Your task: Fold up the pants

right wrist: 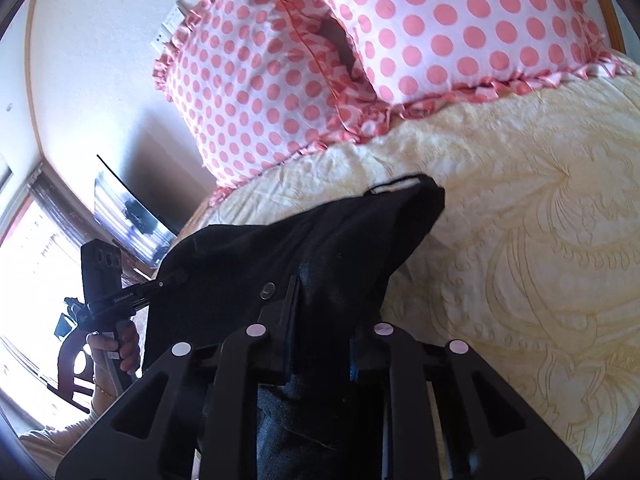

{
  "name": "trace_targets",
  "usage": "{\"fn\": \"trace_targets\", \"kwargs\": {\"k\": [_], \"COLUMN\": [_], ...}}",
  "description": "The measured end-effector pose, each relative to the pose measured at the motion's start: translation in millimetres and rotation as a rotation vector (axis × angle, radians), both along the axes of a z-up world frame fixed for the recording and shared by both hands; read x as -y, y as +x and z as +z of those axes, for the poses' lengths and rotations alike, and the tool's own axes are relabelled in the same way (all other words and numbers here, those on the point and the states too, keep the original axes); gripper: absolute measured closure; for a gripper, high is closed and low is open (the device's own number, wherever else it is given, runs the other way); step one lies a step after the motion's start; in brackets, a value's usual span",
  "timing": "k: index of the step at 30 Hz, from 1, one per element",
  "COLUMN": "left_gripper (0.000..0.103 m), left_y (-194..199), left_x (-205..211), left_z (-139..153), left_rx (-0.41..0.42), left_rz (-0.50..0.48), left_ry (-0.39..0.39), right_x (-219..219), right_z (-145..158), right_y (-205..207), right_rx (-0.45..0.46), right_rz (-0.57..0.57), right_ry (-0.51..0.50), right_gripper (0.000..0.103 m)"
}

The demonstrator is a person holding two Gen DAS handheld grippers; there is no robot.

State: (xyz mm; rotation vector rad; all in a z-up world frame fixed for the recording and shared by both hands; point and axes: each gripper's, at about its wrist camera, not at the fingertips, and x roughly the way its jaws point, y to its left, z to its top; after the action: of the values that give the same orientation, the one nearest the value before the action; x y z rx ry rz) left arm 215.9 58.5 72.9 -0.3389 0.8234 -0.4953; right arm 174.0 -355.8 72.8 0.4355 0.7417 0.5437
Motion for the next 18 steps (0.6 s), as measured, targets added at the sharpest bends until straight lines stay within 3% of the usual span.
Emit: {"fn": "trace_targets", "kwargs": {"k": [4,8,11,13,18], "left_gripper": [0.094,0.094,0.094,0.094,0.094], "left_y": [15.1,51.1,71.1,77.4,76.5], "left_x": [5.9,1.8,-1.0,-14.5,-27.1], "left_z": [20.8,28.7,22.3,12.5,-0.4], "left_rx": [0.088,0.116,0.138,0.069,0.036], "left_rz": [0.024,0.082,0.131,0.132,0.104], "left_ry": [0.049,0.056,0.127,0.095,0.107], "right_x": [-7.7,-20.3,-30.3,-32.6,-9.9], "right_z": [12.2,18.2,7.5,-1.1,-3.2], "right_y": [30.7,69.7,87.9,83.8,55.2], "right_rx": [0.042,0.056,-0.018,-0.077,-0.137], "right_rz": [-0.008,-0.030,-0.035,-0.042,-0.047], "right_ry": [0.005,-0.020,-0.059,-0.080,0.171], "right_gripper": [0.091,0.092,0.092,0.092,0.100]}}
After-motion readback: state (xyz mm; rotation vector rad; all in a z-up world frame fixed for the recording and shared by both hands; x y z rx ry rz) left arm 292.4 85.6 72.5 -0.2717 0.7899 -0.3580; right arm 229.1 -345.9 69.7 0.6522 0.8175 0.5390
